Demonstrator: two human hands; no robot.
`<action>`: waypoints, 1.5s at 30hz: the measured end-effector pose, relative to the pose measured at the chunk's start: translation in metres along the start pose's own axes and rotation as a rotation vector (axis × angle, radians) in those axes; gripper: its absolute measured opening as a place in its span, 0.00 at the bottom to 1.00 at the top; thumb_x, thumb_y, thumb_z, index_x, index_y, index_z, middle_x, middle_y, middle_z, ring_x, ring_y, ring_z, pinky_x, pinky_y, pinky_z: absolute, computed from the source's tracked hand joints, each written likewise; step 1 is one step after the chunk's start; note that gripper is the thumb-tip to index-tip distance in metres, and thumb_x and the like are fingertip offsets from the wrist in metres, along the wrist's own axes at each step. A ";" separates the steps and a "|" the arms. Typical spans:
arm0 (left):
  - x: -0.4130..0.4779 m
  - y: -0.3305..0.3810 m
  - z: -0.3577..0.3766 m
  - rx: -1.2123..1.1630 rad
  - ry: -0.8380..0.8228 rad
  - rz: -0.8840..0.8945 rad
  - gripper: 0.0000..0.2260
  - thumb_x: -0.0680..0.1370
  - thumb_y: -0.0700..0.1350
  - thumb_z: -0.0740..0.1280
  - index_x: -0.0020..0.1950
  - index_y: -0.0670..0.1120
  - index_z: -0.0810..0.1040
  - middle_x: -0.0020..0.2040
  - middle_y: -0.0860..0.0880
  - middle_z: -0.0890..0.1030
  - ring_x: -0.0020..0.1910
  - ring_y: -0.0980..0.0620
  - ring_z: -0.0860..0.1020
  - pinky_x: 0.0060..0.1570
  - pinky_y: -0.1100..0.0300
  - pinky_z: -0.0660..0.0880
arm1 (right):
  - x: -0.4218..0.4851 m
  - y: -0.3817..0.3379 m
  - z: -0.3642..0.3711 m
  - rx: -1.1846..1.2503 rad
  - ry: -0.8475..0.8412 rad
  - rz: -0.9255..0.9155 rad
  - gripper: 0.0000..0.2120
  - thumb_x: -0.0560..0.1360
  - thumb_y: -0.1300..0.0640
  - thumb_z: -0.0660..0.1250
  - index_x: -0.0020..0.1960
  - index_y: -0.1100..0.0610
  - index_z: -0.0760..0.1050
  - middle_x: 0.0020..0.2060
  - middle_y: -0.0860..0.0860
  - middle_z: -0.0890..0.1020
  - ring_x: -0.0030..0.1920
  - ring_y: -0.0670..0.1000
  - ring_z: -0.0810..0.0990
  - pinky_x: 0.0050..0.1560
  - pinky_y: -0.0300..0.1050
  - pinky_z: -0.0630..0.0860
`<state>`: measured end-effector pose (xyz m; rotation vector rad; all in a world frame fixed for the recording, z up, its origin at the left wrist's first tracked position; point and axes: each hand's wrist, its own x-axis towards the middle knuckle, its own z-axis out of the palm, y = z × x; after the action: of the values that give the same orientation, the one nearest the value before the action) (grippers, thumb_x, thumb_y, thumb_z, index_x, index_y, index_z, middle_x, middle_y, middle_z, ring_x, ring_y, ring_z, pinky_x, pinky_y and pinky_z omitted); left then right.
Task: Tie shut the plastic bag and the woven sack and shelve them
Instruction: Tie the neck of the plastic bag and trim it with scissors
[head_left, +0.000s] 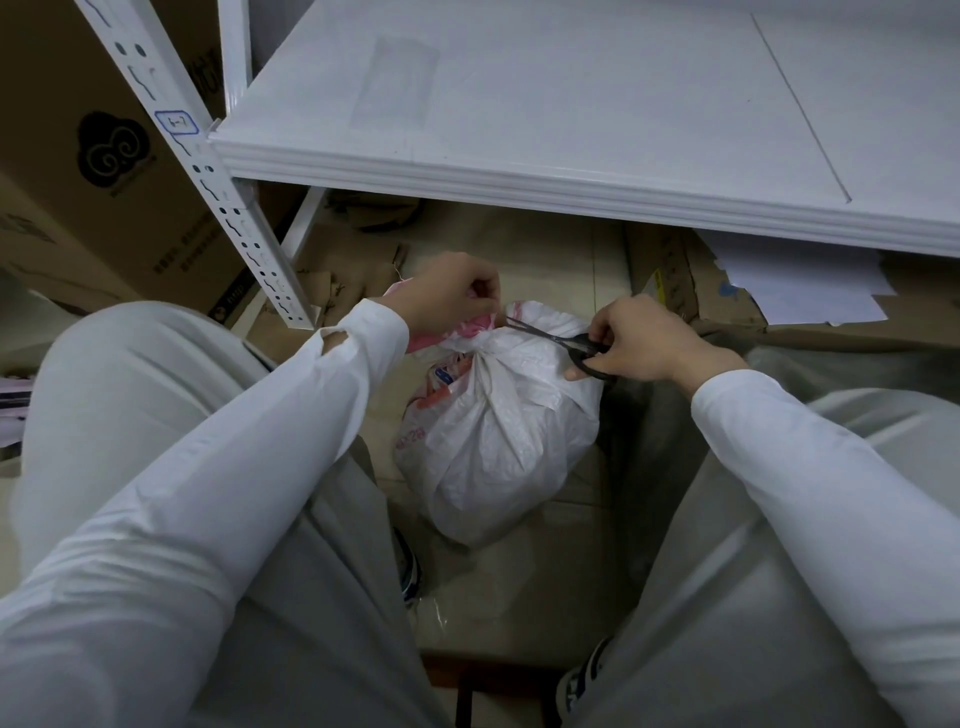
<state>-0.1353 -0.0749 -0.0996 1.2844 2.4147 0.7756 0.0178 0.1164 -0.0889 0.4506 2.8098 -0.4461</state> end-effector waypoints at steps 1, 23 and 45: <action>0.000 0.001 0.000 -0.012 -0.002 0.002 0.02 0.74 0.39 0.69 0.41 0.44 0.80 0.40 0.51 0.81 0.41 0.54 0.78 0.43 0.63 0.74 | 0.000 0.000 0.001 -0.029 0.006 -0.009 0.23 0.60 0.34 0.75 0.39 0.53 0.79 0.35 0.49 0.80 0.37 0.51 0.78 0.37 0.48 0.78; -0.001 0.003 0.001 -0.011 -0.012 0.103 0.04 0.72 0.40 0.71 0.40 0.48 0.79 0.41 0.57 0.76 0.42 0.60 0.76 0.42 0.67 0.70 | 0.010 0.001 0.002 -0.166 0.081 -0.168 0.26 0.64 0.36 0.74 0.51 0.54 0.76 0.47 0.49 0.79 0.47 0.54 0.78 0.44 0.49 0.78; -0.001 0.011 0.005 0.021 -0.058 0.158 0.02 0.72 0.43 0.73 0.41 0.49 0.81 0.45 0.58 0.76 0.44 0.57 0.78 0.48 0.57 0.76 | 0.019 -0.009 0.011 -0.293 0.137 -0.211 0.11 0.71 0.50 0.70 0.48 0.56 0.78 0.44 0.54 0.81 0.45 0.57 0.78 0.39 0.46 0.72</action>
<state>-0.1246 -0.0689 -0.0973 1.4994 2.3031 0.7443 -0.0003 0.1092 -0.1026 0.1273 3.0013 -0.0399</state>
